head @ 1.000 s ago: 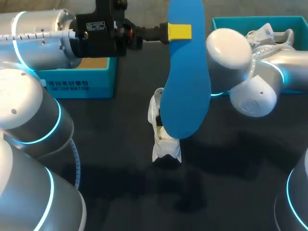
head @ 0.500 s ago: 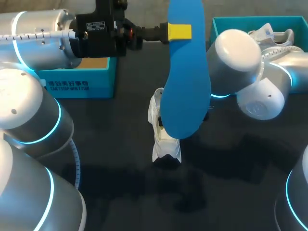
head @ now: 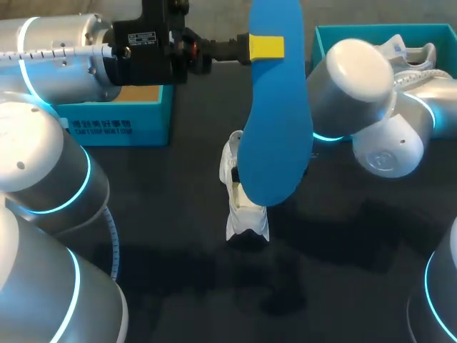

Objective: Take the shoe out of the shoebox, open the shoe tongue, remove and reinsert the insole, then place the shoe into the shoebox

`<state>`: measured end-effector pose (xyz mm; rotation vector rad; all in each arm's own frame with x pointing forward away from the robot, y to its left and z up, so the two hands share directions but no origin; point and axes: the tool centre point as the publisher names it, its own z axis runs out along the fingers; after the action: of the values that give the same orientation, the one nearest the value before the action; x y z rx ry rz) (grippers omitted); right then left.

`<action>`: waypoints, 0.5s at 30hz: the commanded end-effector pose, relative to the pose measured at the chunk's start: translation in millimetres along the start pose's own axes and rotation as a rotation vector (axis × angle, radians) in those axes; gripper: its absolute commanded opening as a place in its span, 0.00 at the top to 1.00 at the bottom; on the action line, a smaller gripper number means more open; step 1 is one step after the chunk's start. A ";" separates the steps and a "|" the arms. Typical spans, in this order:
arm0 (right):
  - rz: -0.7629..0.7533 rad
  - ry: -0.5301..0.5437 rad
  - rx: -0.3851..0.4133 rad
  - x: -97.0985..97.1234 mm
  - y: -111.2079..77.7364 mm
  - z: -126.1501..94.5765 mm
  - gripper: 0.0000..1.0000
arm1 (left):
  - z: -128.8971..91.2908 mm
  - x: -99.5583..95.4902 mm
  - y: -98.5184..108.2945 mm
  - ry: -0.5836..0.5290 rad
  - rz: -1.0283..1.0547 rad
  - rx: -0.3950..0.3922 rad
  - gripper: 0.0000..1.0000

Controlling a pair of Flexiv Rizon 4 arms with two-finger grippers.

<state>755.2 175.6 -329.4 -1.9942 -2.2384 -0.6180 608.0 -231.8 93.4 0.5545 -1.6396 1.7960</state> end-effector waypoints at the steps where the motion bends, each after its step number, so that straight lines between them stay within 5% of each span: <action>1: 0.000 0.088 0.002 -13.4 4.0 -21.6 0.00 | 0.6 0.2 1.2 -0.002 0.000 0.001 1.00; 15: -0.041 0.278 0.000 -0.7 19.6 -70.7 0.00 | 0.6 0.2 1.2 -0.002 0.000 0.001 1.00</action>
<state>763.3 162.4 -265.9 -1.7806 -2.1435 -0.8003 608.0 -231.8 93.4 0.5543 -1.6397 1.7959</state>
